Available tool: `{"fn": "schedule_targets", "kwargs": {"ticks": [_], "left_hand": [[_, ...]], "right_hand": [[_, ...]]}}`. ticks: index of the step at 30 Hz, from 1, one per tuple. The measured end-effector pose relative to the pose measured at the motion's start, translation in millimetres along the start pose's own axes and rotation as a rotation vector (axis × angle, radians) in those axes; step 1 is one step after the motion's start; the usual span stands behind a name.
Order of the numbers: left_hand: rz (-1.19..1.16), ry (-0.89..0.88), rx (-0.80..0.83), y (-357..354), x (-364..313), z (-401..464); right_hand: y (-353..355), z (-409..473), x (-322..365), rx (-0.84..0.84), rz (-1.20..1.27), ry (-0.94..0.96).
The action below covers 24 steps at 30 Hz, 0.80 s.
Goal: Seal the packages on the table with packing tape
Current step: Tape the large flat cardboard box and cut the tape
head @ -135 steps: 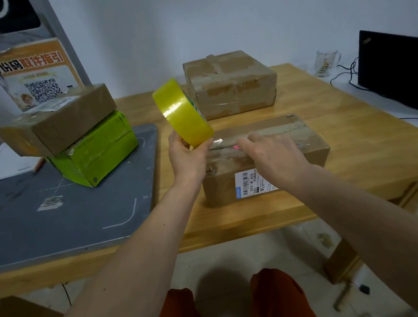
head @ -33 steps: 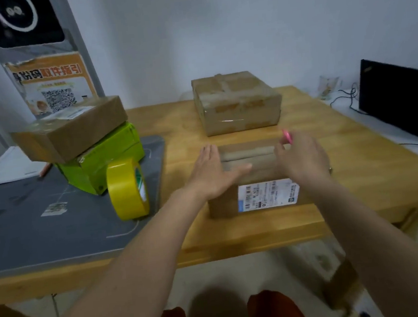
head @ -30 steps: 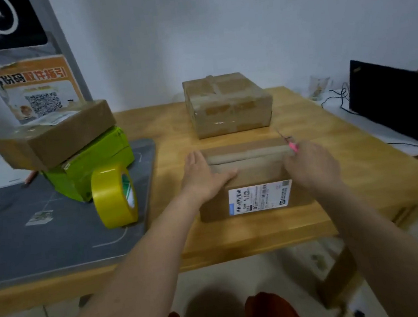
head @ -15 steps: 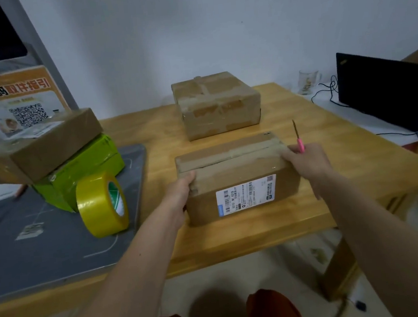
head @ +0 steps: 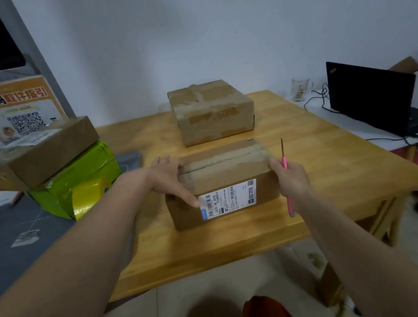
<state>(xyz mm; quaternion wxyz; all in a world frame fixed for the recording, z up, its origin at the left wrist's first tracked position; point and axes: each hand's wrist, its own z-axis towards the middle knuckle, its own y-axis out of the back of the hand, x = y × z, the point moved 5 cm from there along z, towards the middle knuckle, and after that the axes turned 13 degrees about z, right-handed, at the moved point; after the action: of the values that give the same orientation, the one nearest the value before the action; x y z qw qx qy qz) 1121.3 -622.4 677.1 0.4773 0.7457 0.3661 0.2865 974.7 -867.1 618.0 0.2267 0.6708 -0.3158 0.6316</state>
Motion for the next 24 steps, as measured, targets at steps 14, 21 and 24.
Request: {"fn": "schedule_targets", "kwargs": {"ticks": [14,21,24], "left_hand": [[-0.145,0.105,-0.107,-32,8,-15],[-0.632,0.589,-0.360,-36,11,-40],[-0.887,0.753,-0.444,-37,1,-44]], "right_hand": [[-40,31,2,0.036,0.006,-0.033],[-97,14,-4,0.108,-0.060,-0.114],[-140,-16,-12,0.345,0.143,-0.173]]}}
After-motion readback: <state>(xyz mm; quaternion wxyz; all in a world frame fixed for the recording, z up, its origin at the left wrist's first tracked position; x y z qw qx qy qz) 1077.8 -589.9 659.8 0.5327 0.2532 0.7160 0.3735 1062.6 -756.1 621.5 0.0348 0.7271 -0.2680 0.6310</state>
